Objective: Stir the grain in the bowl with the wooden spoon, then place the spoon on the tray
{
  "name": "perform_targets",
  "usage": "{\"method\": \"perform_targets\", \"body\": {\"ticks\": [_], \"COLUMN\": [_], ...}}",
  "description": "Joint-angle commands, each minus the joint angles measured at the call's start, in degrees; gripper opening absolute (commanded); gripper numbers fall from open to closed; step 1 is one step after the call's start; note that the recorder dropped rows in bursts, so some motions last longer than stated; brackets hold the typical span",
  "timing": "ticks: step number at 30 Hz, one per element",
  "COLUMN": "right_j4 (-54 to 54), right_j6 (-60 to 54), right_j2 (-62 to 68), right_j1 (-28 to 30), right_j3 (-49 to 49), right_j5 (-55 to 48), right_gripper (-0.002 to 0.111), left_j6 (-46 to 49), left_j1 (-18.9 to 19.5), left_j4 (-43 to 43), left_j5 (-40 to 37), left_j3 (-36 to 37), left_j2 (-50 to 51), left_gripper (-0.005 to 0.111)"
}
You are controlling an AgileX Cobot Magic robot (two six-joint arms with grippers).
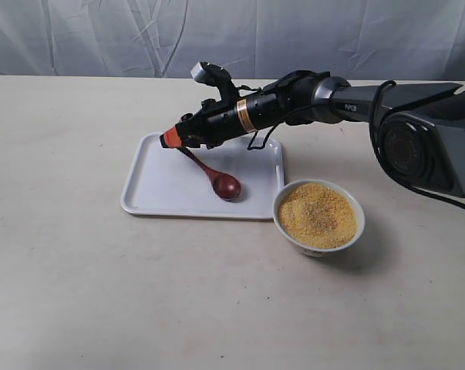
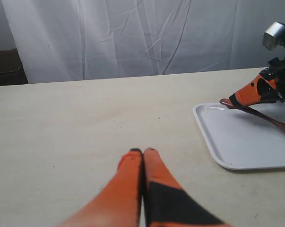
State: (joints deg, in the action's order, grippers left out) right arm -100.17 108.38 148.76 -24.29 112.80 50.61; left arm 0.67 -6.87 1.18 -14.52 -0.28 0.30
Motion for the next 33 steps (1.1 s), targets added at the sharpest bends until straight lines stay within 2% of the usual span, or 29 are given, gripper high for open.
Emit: {"method": "perform_targets", "body": {"ticks": [1, 8, 13, 14, 15, 17, 18, 20, 22, 24, 26, 33], "right_j4": [0.23, 0.23, 0.23, 0.23, 0.23, 0.23, 0.23, 0.23, 0.23, 0.23, 0.23, 0.23], "right_j6": [0.2, 0.2, 2.58, 3.8, 5.93, 6.62, 6.62, 6.1, 5.66, 10.1, 8.66, -14.41], "right_j2": [-0.05, -1.38, -6.01, -7.04, -8.98, -11.55, -12.52, -13.47, -14.39, -15.99, -17.36, -20.7], "right_j1": [0.17, 0.46, 1.3, 1.61, 2.49, 3.81, 4.38, 5.4, 6.5, 6.83, 6.63, 6.15], "right_j3": [0.32, 0.32, 0.32, 0.32, 0.32, 0.32, 0.32, 0.32, 0.32, 0.32, 0.32, 0.32], "right_j5": [-1.27, -4.61, -1.91, -1.57, -0.51, 2.87, 4.21, 3.41, -2.11, -10.57, -17.88, -47.62], "right_gripper": [0.057, 0.055, 0.054, 0.05, 0.041, 0.017, 0.0, 0.0, 0.0, 0.0, 0.0, 0.0], "left_j6": [-0.08, -0.08, -0.08, -0.08, -0.08, -0.08, -0.08, -0.08, -0.08, -0.08, -0.08, -0.08], "left_j1": [0.0, 0.0, 0.0, 0.0, 0.0, 0.0, 0.0, 0.0, 0.0, 0.0, 0.0, 0.0], "left_j4": [-0.1, -0.1, -0.1, -0.1, -0.1, -0.1, -0.1, -0.1, -0.1, -0.1, -0.1, -0.1], "left_j5": [0.59, 0.59, 0.59, 0.59, 0.59, 0.59, 0.59, 0.59, 0.59, 0.59, 0.59, 0.59], "left_j3": [0.28, 0.28, 0.28, 0.28, 0.28, 0.28, 0.28, 0.28, 0.28, 0.28, 0.28, 0.28], "left_j2": [-0.3, -0.3, -0.3, -0.3, -0.3, -0.3, -0.3, -0.3, -0.3, -0.3, -0.3, -0.3], "left_gripper": [0.0, 0.0, 0.0, 0.0, 0.0, 0.0, 0.0, 0.0, 0.0, 0.0, 0.0, 0.0]}}
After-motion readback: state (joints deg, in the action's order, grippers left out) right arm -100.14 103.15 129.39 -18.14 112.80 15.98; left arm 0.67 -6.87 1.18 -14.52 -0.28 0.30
